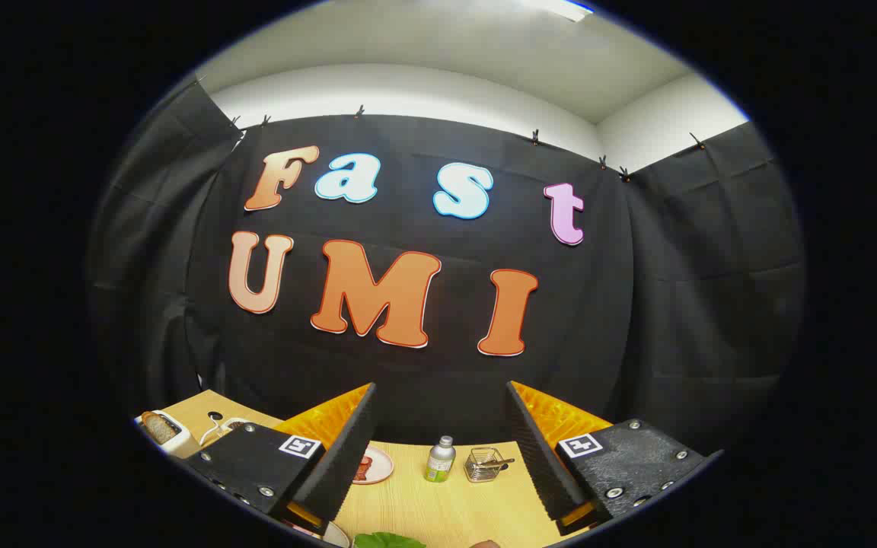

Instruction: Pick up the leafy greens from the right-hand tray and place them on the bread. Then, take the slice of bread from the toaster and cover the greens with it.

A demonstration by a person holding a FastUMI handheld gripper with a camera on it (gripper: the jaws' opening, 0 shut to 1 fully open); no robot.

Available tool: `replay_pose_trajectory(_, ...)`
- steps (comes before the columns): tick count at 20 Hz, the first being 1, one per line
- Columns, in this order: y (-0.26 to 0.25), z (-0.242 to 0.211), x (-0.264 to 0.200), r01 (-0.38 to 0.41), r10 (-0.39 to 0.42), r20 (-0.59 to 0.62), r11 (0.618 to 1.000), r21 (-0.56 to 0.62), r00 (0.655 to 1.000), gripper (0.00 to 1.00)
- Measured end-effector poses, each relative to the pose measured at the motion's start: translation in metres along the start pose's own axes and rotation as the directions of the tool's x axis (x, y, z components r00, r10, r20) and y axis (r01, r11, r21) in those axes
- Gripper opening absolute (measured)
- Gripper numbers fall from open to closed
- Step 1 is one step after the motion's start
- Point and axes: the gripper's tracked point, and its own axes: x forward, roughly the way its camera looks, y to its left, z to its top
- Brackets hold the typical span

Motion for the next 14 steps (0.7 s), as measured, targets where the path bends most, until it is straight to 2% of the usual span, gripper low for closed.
replay_pose_trajectory(14, -0.003, 0.031, -0.010, 0.006, -0.006, 0.078, 1.000, 0.003, 0.997, 0.97)
